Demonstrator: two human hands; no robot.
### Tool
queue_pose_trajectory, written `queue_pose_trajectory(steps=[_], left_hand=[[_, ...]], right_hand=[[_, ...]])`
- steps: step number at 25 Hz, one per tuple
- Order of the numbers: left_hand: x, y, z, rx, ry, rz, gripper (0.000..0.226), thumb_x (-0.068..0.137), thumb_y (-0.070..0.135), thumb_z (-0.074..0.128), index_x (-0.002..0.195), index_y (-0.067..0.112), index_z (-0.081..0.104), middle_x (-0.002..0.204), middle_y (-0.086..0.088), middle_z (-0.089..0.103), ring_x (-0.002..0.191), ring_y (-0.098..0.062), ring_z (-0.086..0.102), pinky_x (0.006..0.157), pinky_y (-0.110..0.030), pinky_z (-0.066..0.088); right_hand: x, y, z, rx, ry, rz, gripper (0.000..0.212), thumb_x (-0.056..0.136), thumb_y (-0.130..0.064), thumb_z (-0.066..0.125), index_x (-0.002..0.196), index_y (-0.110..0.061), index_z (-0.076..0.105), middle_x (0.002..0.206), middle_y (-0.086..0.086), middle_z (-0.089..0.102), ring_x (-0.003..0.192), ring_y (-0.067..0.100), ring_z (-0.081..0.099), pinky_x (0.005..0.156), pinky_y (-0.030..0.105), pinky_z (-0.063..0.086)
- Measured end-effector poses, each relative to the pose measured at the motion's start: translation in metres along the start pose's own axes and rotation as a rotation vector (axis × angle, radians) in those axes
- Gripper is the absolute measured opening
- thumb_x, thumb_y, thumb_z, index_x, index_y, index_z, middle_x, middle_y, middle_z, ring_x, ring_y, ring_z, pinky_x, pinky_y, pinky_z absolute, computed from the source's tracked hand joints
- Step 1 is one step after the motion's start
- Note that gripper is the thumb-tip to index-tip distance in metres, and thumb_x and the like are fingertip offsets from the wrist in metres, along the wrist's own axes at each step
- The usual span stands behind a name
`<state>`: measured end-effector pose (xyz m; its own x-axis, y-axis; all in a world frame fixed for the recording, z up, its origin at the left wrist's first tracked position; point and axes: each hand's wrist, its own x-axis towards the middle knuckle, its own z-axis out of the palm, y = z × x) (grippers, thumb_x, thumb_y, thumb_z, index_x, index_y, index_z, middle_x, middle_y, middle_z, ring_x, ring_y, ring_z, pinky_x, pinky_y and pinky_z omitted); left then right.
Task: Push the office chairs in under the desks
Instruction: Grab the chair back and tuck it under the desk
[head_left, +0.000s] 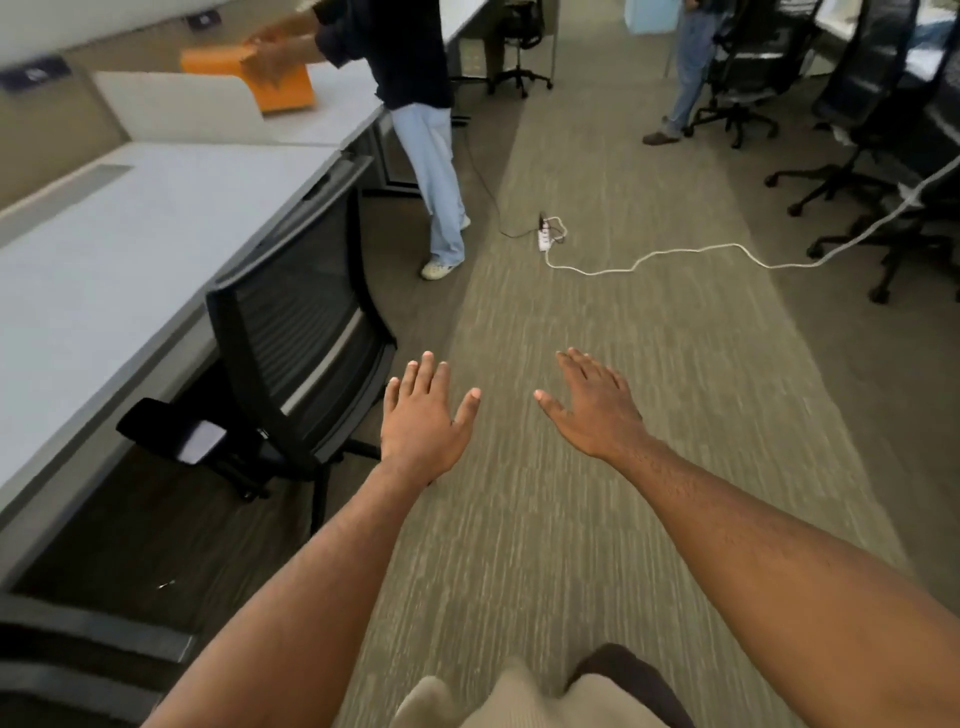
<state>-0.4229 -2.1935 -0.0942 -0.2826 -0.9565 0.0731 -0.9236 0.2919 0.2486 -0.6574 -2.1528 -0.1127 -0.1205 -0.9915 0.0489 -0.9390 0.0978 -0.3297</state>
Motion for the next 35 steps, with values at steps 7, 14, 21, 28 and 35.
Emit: queue_pose_trajectory(steps=[7,14,21,28,35], left_hand=[[0.101,-0.047,-0.011,0.013,0.205,-0.286,0.076,0.098,0.063,0.02,0.155,0.013,0.024,0.165,-0.006,0.007,0.152,-0.021,-0.001,0.121,-0.04,-0.001],[0.17,-0.075,-0.052,0.073,0.45,-0.735,0.073,0.098,0.061,0.022,0.156,0.017,0.017,0.166,-0.004,-0.001,0.151,-0.019,-0.006,0.122,-0.04,-0.004],[0.194,-0.118,-0.074,0.111,0.433,-1.067,0.077,0.097,0.066,0.016,0.157,0.019,0.013,0.166,-0.003,-0.005,0.151,-0.019,-0.007,0.121,-0.042,-0.006],[0.234,-0.187,-0.095,0.177,0.53,-1.287,0.091,0.087,0.078,0.006,0.155,0.021,0.022,0.166,-0.007,0.005,0.151,-0.027,0.005,0.121,-0.047,0.003],[0.252,-0.234,-0.104,0.192,0.527,-1.362,0.089,0.084,0.077,0.01,0.154,0.024,0.026,0.166,-0.005,0.006,0.151,-0.027,0.007,0.121,-0.048,0.006]], right_hand=[[0.197,-0.021,0.023,0.038,-0.051,-0.286,0.077,0.096,-0.066,0.029,0.155,-0.018,0.023,0.163,0.007,0.023,0.149,0.024,0.018,0.119,0.044,0.011],[0.354,-0.08,0.018,0.1,-0.149,-0.683,0.085,0.09,-0.071,0.023,0.155,-0.016,0.025,0.162,0.008,0.024,0.149,0.024,0.019,0.119,0.045,0.013],[0.465,-0.175,0.019,0.17,-0.107,-0.879,0.078,0.097,-0.066,0.026,0.157,-0.018,0.017,0.166,0.007,0.012,0.151,0.022,0.009,0.121,0.043,0.003],[0.562,-0.248,0.031,0.196,0.115,-0.876,0.068,0.097,-0.063,0.025,0.135,-0.017,0.057,0.151,0.007,0.045,0.143,0.025,0.032,0.118,0.052,0.009],[0.589,-0.287,0.047,0.328,0.236,-0.857,0.066,0.094,-0.06,0.029,0.128,-0.016,0.064,0.147,0.006,0.051,0.141,0.024,0.036,0.117,0.049,0.008]])
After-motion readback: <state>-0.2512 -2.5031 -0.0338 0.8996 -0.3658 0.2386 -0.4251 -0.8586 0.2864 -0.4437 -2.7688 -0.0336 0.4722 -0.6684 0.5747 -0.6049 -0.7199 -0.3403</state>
